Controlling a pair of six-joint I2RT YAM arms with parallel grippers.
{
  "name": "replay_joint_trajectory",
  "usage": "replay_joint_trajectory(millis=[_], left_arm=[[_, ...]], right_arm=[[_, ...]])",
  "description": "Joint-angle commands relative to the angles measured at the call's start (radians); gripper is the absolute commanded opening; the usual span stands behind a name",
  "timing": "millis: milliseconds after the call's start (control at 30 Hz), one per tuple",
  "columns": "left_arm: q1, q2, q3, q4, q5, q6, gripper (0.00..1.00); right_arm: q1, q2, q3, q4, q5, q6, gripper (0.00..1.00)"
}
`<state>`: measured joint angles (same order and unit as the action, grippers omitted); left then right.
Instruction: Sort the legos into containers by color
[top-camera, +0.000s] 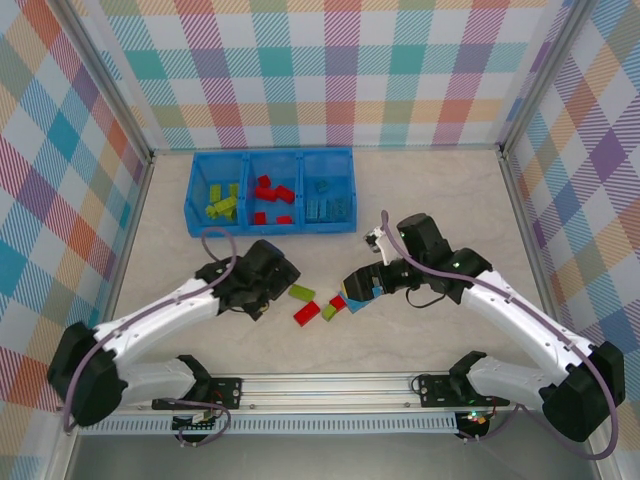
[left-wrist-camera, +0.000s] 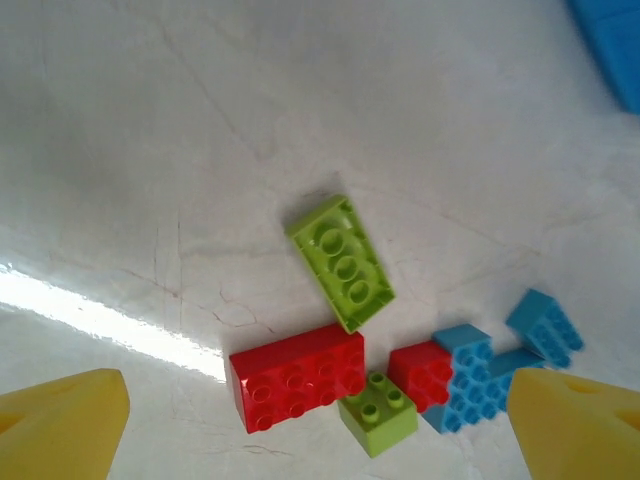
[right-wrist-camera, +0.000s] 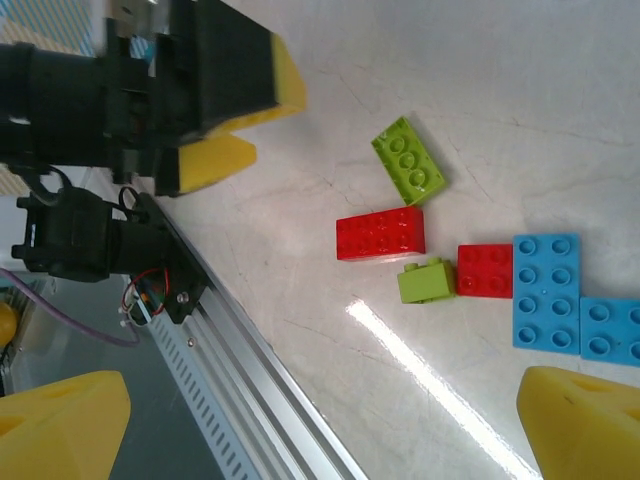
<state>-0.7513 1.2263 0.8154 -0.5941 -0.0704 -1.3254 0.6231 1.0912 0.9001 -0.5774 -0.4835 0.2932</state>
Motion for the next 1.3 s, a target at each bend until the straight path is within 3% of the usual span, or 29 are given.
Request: replay_joint_trajectory(millis=[0,300,633,867,1133,1267], left_arm=[[-0.039,0.122,0.088,0.023,0.001,-0.115,0.98],[-0.048,0.403,0.183,0.051,-0.022,-0.155,0.88],[-0.048,0.532,0.244,-0.009,-0.051,-0.114,0.57],[-0.043,0.533,0.227,-0.039,-0.048,-0.098,0.33],[-0.015,0.433,0.223,-0.067,-0.095,-0.044,0.26],[0.019,0.324,0.262,-0.130,-0.230,0.039,0.25]], right_arm=[[0.007,-0.010,-0.009,0.017,-0.019,0.038,1.00],[0.009,-0.034,-0.036,0.042,-0.029,0.099,1.00],[0.010,-0.036,-0.035,0.036,-0.015,0.107,1.00],[0.010,-0.037,-0.035,0.034,-0.027,0.113,1.00],[0.036,-0.026,-0.022,-0.008,-0.012,0.115,1.00],[0.080,-0.001,0.015,-0.061,0.081,0.093,1.00]])
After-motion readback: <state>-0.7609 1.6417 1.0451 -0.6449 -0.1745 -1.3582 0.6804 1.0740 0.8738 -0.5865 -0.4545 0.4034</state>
